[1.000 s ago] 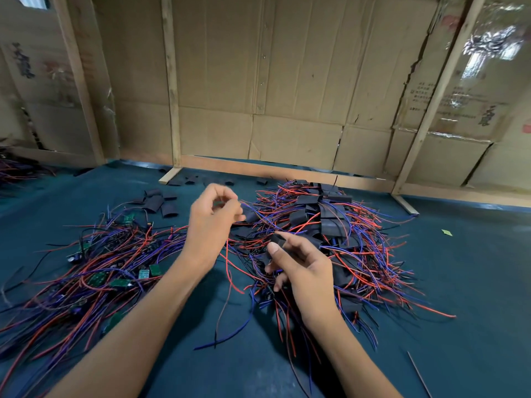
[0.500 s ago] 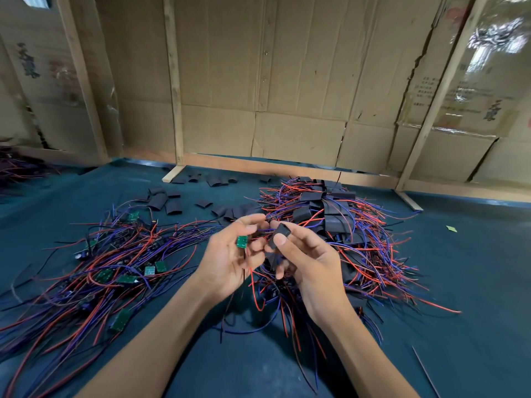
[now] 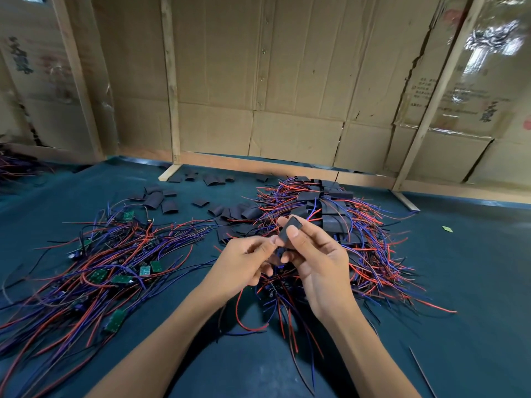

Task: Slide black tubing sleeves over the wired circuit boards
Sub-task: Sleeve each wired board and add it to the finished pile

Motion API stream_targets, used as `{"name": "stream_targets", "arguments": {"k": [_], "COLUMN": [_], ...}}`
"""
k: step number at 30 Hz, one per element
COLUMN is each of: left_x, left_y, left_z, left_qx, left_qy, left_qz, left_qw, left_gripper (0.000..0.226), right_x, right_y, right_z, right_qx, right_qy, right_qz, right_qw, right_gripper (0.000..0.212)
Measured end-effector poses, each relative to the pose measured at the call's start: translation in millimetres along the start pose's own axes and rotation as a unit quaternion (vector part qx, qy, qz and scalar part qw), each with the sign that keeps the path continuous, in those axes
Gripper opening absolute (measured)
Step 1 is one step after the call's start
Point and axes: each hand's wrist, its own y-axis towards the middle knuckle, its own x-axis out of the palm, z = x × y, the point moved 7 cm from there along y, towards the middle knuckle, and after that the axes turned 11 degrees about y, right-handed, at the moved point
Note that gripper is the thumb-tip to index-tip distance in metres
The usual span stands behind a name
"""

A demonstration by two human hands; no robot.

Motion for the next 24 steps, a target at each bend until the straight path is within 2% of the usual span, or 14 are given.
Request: {"name": "stream_targets", "arguments": {"k": [4, 9, 15, 17, 21, 24], "left_x": [4.5, 2.6, -17.3, -23.2, -12.6, -3.1], "left_y": [0.5, 3.4, 5.9, 6.1, 2.6, -0.9], "left_z": [-2.3, -3.6, 4.9, 5.1, 7.3, 10.2], "left_qx": [-0.018, -0.01, 0.029, 0.038, 0.057, 0.071], "left_qy": [-0.045, -0.028, -0.182, -0.182, -0.063, -0.021], "left_qz": [-0.034, -0.018, 0.086, 0.096, 0.021, -0.045], "left_qw": [0.998, 0.999, 0.979, 0.978, 0.996, 0.996], "left_gripper": [0.026, 0.03, 0.032, 0.034, 0.044, 0.041], "right_x": [-1.4, -2.5, -8.3, -7.2, 3.3, 4.2], "right_y": [-0.4, 0.6, 1.7, 1.2, -1.1, -1.5], "right_z": [-3.8, -4.6, -4.2, -4.4, -0.5, -0.4], "right_qx": [0.006, 0.012, 0.008, 0.011, 0.044, 0.053], "right_qy": [0.011, 0.023, 0.019, 0.021, 0.006, -0.007], "right_qz": [0.002, 0.013, 0.05, 0.045, -0.02, -0.03], "right_qw": [1.0, 1.0, 0.999, 0.999, 0.999, 0.998], "right_gripper": [0.044, 0.034, 0.033, 0.031, 0.027, 0.024]}}
